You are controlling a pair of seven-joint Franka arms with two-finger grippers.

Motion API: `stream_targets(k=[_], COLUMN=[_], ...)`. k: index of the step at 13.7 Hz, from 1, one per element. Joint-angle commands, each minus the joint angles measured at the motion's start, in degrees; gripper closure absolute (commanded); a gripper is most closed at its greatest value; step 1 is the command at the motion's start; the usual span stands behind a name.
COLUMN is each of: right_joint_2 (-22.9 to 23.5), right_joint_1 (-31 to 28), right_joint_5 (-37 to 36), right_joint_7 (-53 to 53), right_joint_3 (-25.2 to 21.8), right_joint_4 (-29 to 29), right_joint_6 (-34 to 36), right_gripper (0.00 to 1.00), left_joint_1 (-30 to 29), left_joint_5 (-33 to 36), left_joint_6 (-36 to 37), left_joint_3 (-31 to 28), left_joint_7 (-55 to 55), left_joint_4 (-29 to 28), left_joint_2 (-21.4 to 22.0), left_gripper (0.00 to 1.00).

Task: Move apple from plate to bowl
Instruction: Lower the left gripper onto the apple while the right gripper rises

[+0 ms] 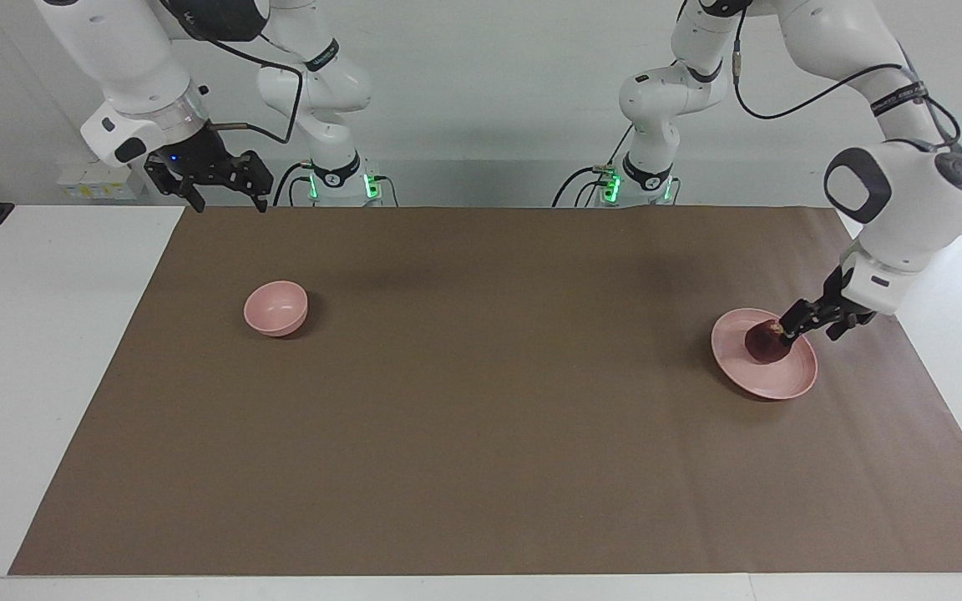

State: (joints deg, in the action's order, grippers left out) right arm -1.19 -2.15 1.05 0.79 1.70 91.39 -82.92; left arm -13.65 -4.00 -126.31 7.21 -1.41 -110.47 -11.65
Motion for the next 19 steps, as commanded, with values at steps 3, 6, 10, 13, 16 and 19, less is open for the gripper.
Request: stream_targets(k=[3, 6, 10, 13, 16, 19], right_joint_2=[0.3, 2.68, 3.74, 3.74, 3.91, 4.18], right_joint_1=[2.5, 5.83, 8.64, 9.26, 9.18, 9.26], right_joint_5=[-0.08, -0.08, 0.97, 1.06, 4.64, 5.36], right_joint_7=[3.5, 8.16, 13.44, 15.03, 16.17, 18.8], right_joint_3=[0.32, 0.41, 0.41, 0.41, 0.41, 0.41], right_joint_4=[4.67, 4.67, 6.08, 6.87, 7.31, 8.01], right_joint_6=[-4.96, -6.29, -6.64, -6.64, -6.64, -6.73], right_gripper=[0.0, 0.0, 0.0, 0.0, 0.0, 0.0], left_joint_1=[0.29, 0.73, 0.47, 0.2, 0.46, 0.73], left_joint_5=[0.14, 0.22, 0.31, 0.31, 0.31, 0.31], left_joint_6=[-2.01, -1.83, -1.3, -1.22, -1.22, -1.3], left_joint_3=[-0.09, -0.09, -0.18, -0.18, -0.18, -0.18], left_joint_7=[3.87, 3.96, 3.87, 3.96, 3.96, 4.05], left_joint_4=[-7.83, -8.27, -12.03, -13.8, -15.56, -15.56], left_joint_2=[2.33, 2.68, 4.96, 5.84, 6.99, 6.99], left_gripper=[0.0, 0.0, 0.0, 0.0, 0.0, 0.0])
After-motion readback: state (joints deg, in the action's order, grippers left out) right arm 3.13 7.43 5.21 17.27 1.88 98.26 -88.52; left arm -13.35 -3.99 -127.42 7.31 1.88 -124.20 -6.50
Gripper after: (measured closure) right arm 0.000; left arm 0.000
